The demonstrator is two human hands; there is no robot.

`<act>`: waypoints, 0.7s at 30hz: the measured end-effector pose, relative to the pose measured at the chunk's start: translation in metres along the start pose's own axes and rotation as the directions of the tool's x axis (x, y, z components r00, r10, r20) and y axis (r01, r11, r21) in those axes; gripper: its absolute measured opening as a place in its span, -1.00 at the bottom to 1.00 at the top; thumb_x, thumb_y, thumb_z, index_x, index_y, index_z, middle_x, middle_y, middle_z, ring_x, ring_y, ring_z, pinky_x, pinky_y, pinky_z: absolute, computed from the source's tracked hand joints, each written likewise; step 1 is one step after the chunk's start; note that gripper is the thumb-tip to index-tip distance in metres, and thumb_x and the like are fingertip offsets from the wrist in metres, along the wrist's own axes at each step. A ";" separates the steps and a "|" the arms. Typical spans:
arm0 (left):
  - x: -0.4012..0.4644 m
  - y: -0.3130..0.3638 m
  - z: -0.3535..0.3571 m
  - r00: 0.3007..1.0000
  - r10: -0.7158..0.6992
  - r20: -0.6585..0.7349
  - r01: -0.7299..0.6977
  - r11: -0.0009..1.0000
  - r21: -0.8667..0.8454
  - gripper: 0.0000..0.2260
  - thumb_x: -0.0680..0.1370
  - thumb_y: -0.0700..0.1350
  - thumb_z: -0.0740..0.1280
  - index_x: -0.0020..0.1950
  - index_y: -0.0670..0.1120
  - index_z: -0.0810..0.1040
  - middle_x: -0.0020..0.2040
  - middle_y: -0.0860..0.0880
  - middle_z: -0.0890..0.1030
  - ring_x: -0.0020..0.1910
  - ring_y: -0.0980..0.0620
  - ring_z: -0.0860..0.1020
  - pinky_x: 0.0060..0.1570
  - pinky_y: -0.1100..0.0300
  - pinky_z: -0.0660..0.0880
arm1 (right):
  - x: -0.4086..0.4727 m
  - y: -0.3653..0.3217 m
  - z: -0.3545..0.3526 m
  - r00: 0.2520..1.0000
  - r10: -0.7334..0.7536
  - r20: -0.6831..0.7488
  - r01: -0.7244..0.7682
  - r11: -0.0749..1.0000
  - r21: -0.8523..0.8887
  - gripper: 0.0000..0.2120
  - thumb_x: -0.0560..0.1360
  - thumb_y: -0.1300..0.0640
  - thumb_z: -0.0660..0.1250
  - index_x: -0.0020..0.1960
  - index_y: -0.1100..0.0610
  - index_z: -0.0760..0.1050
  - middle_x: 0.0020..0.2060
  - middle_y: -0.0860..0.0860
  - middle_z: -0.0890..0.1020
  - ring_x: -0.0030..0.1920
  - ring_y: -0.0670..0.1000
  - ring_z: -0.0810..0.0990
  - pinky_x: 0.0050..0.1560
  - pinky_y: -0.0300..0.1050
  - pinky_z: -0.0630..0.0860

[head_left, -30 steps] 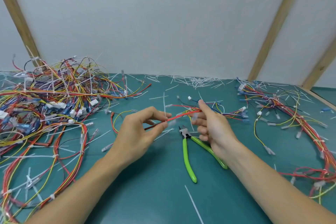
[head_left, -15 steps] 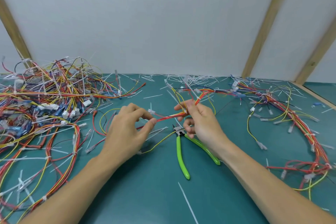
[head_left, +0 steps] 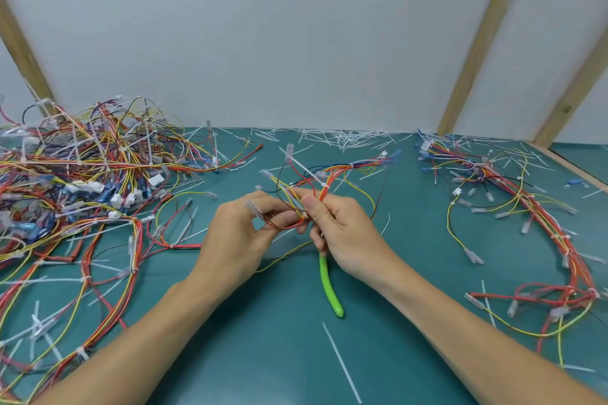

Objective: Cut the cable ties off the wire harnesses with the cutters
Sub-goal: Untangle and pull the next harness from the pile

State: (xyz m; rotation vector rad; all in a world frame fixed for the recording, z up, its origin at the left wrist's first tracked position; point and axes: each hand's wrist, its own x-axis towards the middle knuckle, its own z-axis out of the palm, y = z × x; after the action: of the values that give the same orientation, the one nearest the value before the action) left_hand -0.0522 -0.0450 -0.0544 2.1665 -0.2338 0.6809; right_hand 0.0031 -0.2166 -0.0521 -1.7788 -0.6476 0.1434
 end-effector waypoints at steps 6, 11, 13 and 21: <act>0.002 0.004 0.001 0.990 -0.097 0.107 0.113 0.981 -0.160 -0.88 0.52 -0.17 0.47 -0.06 0.06 0.71 -0.17 -0.05 0.63 -0.20 0.13 0.52 -0.16 0.40 0.35 | 0.000 -0.002 0.002 0.998 -0.051 0.027 0.049 0.997 0.066 -0.76 0.72 0.06 0.20 0.28 -0.11 0.58 -0.51 -0.18 0.26 -0.47 -0.09 0.28 -0.42 -0.10 0.45; 0.001 0.005 0.002 0.957 -0.211 0.199 0.267 0.910 -0.317 -0.92 0.52 -0.13 0.48 -0.08 0.06 0.71 -0.29 0.10 0.67 -0.32 0.20 0.51 -0.26 0.33 0.41 | -0.002 0.000 -0.001 0.997 -0.068 0.043 0.068 0.998 0.002 -0.76 0.71 0.02 0.22 0.24 -0.05 0.64 -0.42 -0.21 0.60 -0.52 -0.09 0.35 -0.42 -0.09 0.44; 0.000 0.005 0.005 0.952 -0.237 0.193 0.287 0.909 -0.303 -0.97 0.52 -0.13 0.49 -0.07 -0.01 0.71 -0.30 -0.01 0.67 -0.34 0.18 0.50 -0.27 0.25 0.41 | -0.003 -0.001 0.000 0.996 -0.077 0.055 0.076 0.997 0.012 -0.78 0.70 0.02 0.22 0.22 -0.10 0.63 -0.33 -0.28 0.64 -0.53 -0.07 0.34 -0.43 -0.07 0.43; -0.001 0.010 0.002 0.987 -0.158 0.025 0.160 0.969 -0.186 -0.86 0.49 -0.19 0.52 -0.17 0.02 0.62 -0.32 0.09 0.65 -0.36 0.14 0.52 -0.24 0.12 0.49 | 0.001 -0.006 -0.005 0.995 0.072 0.071 -0.096 0.893 0.439 -0.84 0.56 -0.01 0.40 0.07 -0.05 0.73 -0.32 -0.04 0.52 -0.49 -0.11 0.27 -0.52 -0.23 0.38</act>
State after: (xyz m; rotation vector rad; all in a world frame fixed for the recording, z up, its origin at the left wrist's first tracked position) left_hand -0.0560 -0.0531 -0.0493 1.9842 -0.1216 0.5351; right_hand 0.0037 -0.2191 -0.0451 -1.3632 -0.5252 0.3703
